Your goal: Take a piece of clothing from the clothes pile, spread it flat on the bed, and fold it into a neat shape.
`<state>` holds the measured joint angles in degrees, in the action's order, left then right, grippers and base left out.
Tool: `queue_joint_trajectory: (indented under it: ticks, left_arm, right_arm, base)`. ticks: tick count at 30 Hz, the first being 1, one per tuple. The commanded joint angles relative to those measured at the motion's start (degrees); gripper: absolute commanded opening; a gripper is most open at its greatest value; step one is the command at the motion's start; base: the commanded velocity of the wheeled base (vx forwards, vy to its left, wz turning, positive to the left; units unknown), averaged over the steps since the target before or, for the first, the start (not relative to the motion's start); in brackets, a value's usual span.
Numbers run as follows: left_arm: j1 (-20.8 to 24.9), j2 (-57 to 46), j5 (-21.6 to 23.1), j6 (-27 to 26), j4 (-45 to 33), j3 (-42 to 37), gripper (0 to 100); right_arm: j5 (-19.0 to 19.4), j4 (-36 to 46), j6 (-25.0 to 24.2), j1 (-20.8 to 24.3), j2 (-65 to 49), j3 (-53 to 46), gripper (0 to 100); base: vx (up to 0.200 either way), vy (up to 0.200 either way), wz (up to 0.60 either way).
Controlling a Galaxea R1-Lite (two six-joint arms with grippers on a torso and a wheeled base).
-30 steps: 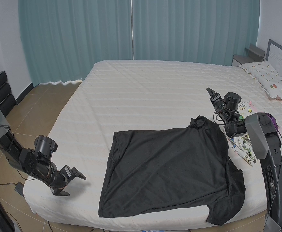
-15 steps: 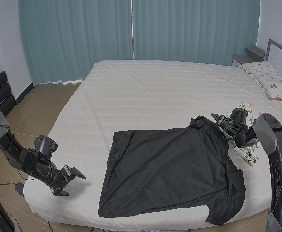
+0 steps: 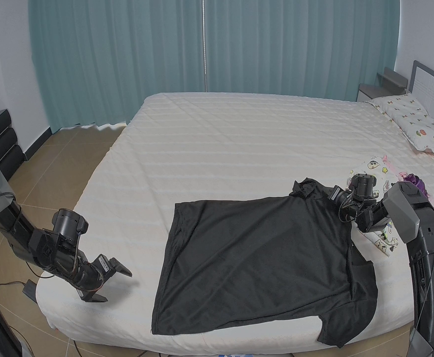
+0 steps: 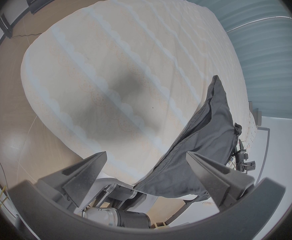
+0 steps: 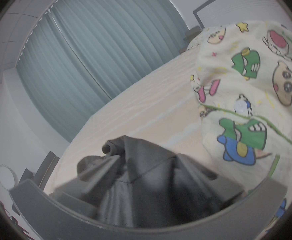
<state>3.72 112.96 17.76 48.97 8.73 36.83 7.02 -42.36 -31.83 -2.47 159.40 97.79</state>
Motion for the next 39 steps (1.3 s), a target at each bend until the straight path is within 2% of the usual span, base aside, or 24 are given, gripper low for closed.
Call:
queue_joint_trajectory:
  ticks: [1, 10, 20, 21, 30, 31, 35, 39]
  left_arm:
    - [0.06, -0.02, -0.01, -0.01, 0.06, 0.09, 100]
    - [-0.03, 0.07, -0.01, -0.01, 0.06, 0.00, 100]
    - [0.06, 0.07, -0.01, -0.01, 0.06, 0.00, 100]
    - [0.06, 0.07, -0.01, -0.01, 0.06, 0.00, 100]
    - [0.06, 0.07, -0.01, -0.01, -0.03, 0.00, 100]
    - [0.06, 0.07, -0.01, -0.01, 0.06, 0.09, 100]
    - [0.06, 0.07, -0.01, -0.01, -0.03, 0.00, 100]
    - [0.06, 0.07, -0.01, -0.01, 0.06, 0.00, 100]
  right_arm:
    - [-0.43, 0.00, -0.34, -0.25, 0.73, 1.17, 0]
    - [-0.43, -0.09, -0.78, -3.06, -3.05, -0.76, 0]
    - [-0.34, -0.09, -0.69, -2.89, -3.22, -5.07, 0]
    - [-0.34, -0.18, -0.69, -2.80, -3.22, -5.33, 100]
    - [-0.43, -2.11, -1.83, -2.27, -7.79, -5.60, 100]
    - [-0.43, -2.02, -5.35, -0.78, -10.96, -5.33, 100]
    - [-0.52, -2.02, -6.40, 1.24, -13.33, -5.51, 100]
    - [-0.52, -1.23, -6.84, 5.20, -13.15, -5.60, 100]
  base:
    - [0.000, 0.000, 0.00]
    - [0.000, 0.000, 0.00]
    - [0.000, 0.000, 0.00]
    - [0.000, 0.000, 0.00]
    - [0.000, 0.000, 0.00]
    - [0.000, 0.000, 0.00]
    - [0.000, 0.000, 0.00]
    - [0.000, 0.000, 0.00]
